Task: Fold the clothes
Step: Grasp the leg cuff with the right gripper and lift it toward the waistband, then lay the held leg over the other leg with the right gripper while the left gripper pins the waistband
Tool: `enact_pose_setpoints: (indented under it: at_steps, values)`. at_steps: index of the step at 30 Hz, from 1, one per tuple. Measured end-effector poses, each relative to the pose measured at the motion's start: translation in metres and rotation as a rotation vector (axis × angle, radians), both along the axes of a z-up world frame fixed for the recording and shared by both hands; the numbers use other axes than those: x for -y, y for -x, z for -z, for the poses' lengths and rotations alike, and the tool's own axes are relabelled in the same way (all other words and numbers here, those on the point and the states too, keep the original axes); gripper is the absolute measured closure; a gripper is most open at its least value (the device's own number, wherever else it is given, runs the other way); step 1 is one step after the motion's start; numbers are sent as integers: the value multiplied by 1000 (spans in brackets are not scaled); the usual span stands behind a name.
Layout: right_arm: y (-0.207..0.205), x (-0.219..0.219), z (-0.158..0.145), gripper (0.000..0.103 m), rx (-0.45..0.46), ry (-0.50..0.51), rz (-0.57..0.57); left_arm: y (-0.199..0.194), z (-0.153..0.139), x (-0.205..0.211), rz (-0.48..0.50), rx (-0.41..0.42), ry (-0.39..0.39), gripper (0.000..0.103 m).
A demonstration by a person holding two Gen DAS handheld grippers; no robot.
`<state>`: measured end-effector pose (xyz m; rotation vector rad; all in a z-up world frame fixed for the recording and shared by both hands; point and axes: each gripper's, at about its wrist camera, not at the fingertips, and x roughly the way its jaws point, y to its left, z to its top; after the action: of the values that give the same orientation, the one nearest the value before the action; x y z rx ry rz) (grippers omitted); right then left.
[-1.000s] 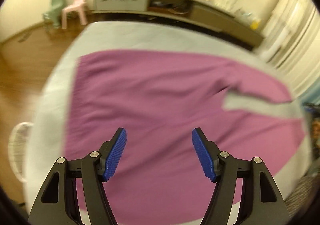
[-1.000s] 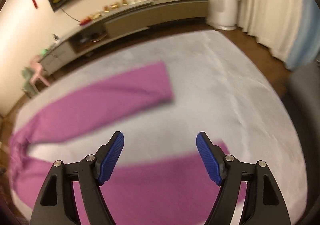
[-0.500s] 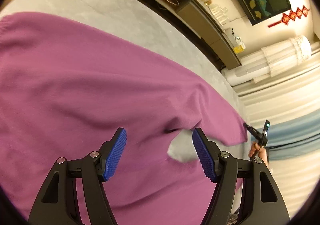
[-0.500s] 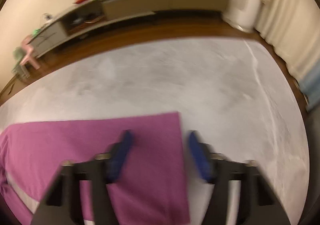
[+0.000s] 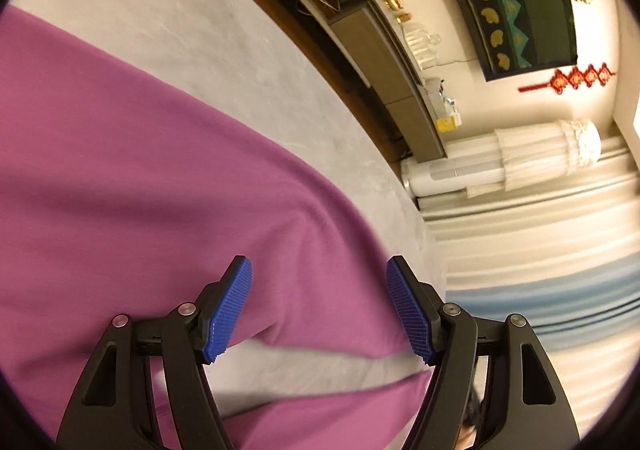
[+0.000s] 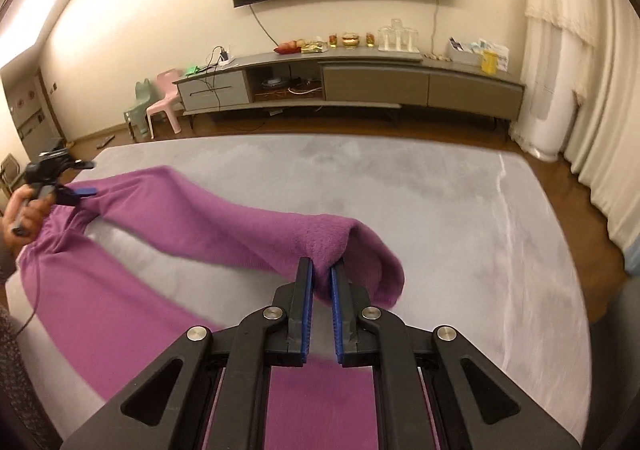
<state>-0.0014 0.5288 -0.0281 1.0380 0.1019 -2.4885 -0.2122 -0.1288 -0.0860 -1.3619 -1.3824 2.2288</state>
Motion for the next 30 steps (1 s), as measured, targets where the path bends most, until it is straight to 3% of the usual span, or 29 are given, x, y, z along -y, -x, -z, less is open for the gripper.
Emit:
enact_pose_setpoints:
  at_steps: [4, 7, 10, 13, 17, 19, 20, 21, 24, 26, 28, 30]
  values:
    - [2, -4, 8, 93, 7, 3, 3, 15, 8, -24, -5, 17, 31, 31]
    - [7, -8, 11, 93, 5, 26, 2, 23, 8, -33, -7, 13, 14, 30]
    - [10, -10, 15, 93, 2, 35, -8, 32, 6, -49, 36, 19, 0, 30]
    - [12, -13, 15, 93, -8, 47, -11, 39, 6, -72, 110, 11, -67, 30]
    - [18, -20, 14, 93, -13, 70, -8, 55, 26, -104, 168, 86, -61, 30]
    - [20, -20, 15, 93, -11, 74, -7, 62, 30, -109, 132, 72, -60, 36]
    - [22, -21, 16, 93, -9, 73, -5, 65, 27, -110, 120, 52, -35, 82]
    - [26, -20, 19, 93, -5, 70, 0, 70, 21, -114, 135, 39, 16, 98]
    - [52, -18, 19, 95, -28, 14, 71, 68, -12, -127, 150, -46, 107, 101]
    - [55, -27, -4, 95, -104, 57, 93, 44, -50, -134, 154, -135, 107, 101]
    - [39, -40, -33, 95, -190, 88, 79, -13, -91, -142, 201, -242, 71, 101]
    - [13, -55, -44, 95, -231, 47, 48, -84, -109, -157, 284, -303, 120, 101]
